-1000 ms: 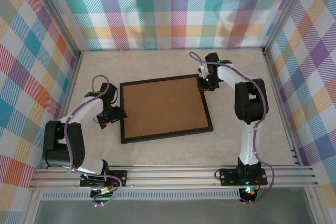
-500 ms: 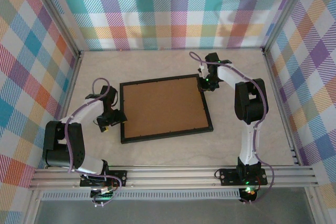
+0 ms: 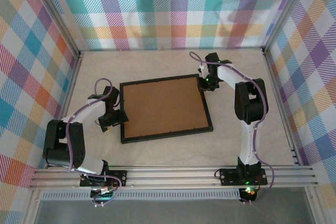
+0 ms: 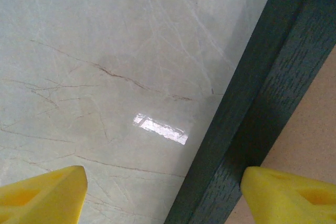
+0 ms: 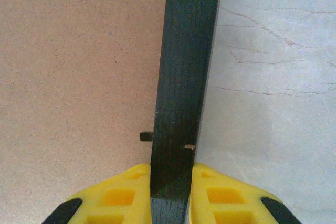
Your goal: Put the photo into the frame
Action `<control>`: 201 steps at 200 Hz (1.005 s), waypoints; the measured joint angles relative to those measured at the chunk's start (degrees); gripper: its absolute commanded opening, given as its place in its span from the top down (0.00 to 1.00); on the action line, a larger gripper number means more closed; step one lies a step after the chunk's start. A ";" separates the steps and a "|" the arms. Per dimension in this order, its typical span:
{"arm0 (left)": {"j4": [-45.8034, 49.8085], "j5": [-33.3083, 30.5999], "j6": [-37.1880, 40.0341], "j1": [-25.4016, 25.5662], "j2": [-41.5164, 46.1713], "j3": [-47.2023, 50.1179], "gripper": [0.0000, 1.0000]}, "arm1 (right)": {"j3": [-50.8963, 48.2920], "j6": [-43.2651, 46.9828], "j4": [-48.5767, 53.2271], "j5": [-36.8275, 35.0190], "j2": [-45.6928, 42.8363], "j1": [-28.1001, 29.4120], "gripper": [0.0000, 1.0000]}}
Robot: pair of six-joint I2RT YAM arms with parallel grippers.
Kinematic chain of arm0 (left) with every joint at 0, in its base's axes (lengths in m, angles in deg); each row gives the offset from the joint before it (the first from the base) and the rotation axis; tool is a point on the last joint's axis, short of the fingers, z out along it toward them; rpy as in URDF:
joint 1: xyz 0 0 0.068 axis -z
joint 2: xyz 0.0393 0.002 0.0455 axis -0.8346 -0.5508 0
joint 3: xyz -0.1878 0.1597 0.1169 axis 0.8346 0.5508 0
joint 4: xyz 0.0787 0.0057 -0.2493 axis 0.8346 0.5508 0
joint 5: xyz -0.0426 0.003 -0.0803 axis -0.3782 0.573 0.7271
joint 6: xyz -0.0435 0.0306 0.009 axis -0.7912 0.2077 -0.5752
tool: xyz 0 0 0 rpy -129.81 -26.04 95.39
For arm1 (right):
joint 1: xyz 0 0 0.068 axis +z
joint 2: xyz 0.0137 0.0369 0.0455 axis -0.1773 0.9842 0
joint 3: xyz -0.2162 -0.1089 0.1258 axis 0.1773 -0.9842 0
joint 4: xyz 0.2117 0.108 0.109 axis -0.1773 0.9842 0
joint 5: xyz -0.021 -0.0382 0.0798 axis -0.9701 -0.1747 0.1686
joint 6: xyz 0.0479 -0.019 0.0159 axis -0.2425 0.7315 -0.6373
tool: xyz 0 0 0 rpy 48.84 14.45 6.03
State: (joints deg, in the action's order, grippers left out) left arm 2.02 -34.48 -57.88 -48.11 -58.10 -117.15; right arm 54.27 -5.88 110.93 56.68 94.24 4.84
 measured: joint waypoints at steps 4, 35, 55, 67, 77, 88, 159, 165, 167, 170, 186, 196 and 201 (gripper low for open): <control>-0.04 -0.28 -0.07 0.28 0.00 0.00 0.20 | 0.00 0.00 0.00 0.02 0.00 0.00 0.80; -1.05 -1.66 -2.01 1.92 0.00 0.72 0.21 | 0.00 -0.37 -0.13 0.15 0.00 -0.02 0.80; -2.14 -2.54 -3.32 3.13 -0.70 1.40 0.22 | 0.00 -0.63 -0.13 0.17 0.00 -0.02 0.80; -2.25 -3.65 -4.13 4.24 -1.07 1.25 0.22 | 0.00 -0.85 -0.20 0.09 0.00 -0.02 0.80; -2.23 -4.85 -4.46 5.38 -1.29 0.94 0.22 | -0.02 -1.05 -0.24 -0.02 0.00 -0.09 0.80; -2.45 -5.90 -4.76 6.73 -1.77 0.74 0.22 | -0.07 -1.14 -0.35 -0.17 0.00 -0.13 0.80; 0.83 -11.63 -7.10 11.52 -6.64 -2.71 0.22 | -0.37 -1.51 -0.81 -0.52 -0.17 -0.13 0.80; 1.16 -11.82 -7.15 11.63 -6.78 -3.04 0.22 | -0.37 -1.51 -0.81 -0.52 -0.17 -0.13 0.80; 1.29 -11.85 -7.17 11.65 -6.78 -3.21 0.22 | -0.37 -1.51 -0.81 -0.55 -0.17 -0.13 0.80; 1.40 -11.93 -7.17 11.67 -6.82 -3.45 0.22 | -0.37 -1.51 -0.81 -0.55 -0.17 -0.13 0.80; 2.64 -12.26 -7.08 11.72 -7.19 -4.48 0.22 | -0.39 -1.51 -0.81 -0.76 -0.24 -0.11 0.81; 3.67 -12.31 -6.93 11.72 -7.26 -5.42 0.21 | -0.39 -1.51 -0.81 -1.01 -0.26 -0.09 0.80; 4.35 -12.26 -6.73 11.72 -7.37 -6.14 0.21 | -0.39 -1.51 -0.83 -1.27 -0.28 -0.09 0.80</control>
State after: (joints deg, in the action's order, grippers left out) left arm 6.37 -46.74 -64.61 -36.39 -65.47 -123.29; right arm 53.88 -7.39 110.10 55.41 93.96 4.75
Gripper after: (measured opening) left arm 0.785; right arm 0.199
